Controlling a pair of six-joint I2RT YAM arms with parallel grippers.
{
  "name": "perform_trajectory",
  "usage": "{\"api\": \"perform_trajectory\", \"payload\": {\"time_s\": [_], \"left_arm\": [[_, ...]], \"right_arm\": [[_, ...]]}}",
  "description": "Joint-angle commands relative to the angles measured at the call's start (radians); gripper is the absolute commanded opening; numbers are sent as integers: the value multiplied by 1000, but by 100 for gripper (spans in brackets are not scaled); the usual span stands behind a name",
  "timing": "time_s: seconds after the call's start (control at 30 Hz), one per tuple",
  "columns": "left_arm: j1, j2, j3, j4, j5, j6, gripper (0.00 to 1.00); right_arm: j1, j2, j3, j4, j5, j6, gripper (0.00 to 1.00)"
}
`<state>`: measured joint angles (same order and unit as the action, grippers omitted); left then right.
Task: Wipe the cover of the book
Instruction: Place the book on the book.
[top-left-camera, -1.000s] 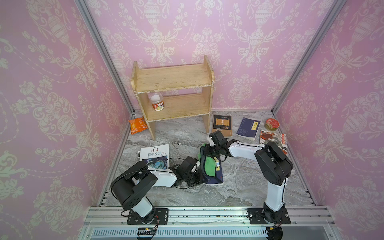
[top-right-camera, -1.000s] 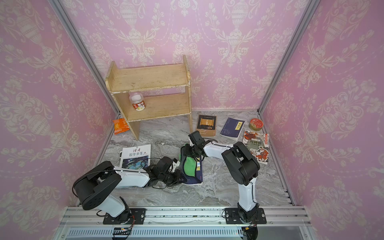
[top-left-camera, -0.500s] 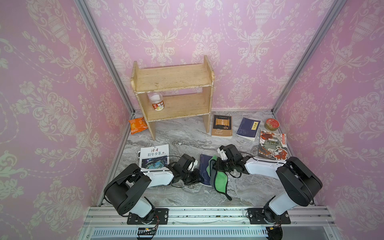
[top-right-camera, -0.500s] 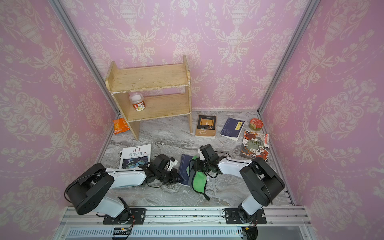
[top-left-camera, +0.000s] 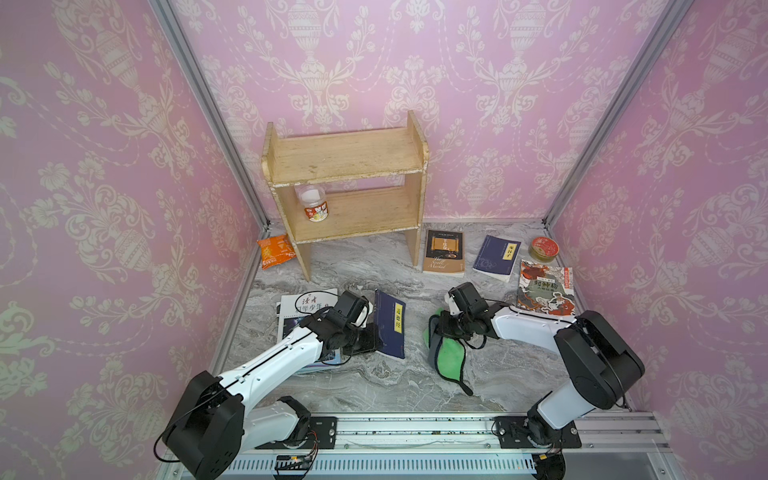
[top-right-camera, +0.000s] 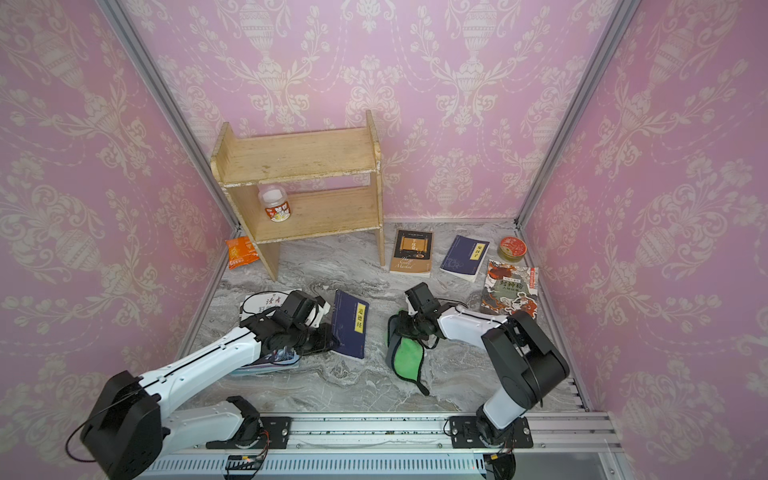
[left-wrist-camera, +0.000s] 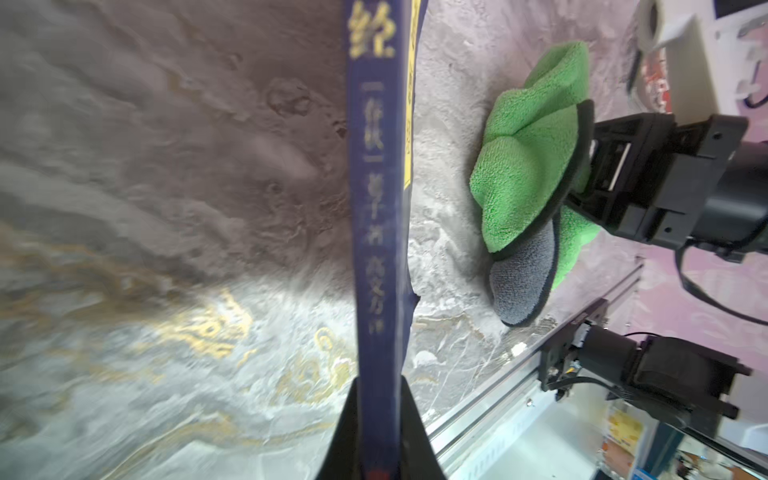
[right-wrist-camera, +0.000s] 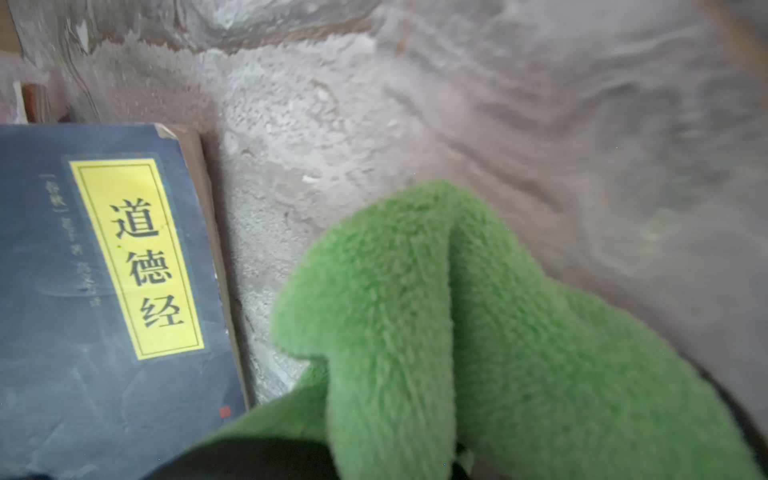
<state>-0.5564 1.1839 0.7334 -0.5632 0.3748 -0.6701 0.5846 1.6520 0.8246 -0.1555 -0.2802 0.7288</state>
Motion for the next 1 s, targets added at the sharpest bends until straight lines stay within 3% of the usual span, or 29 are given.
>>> {"api": "perform_trajectory", "payload": {"time_s": [0.0,0.23,0.5,0.7,0.97], "left_arm": [[31,-54,76,-269,-147,125,0],[93,-175,148,-428,-263,177,0],[169,-188,181,-530,-320,216,0],[225,-197,193,-525,-337,213,0],[245,-188,177,-518,-366,198,0]], "right_arm": [[90,108,129,-86,7,-28,0],[189,347,490,-142,-54,-28,0],[251,557,854,-277,-116,-41,0],[287,643,987,-319,-138,-35,0],[313,698,1047,-307,-172,-14,0]]}}
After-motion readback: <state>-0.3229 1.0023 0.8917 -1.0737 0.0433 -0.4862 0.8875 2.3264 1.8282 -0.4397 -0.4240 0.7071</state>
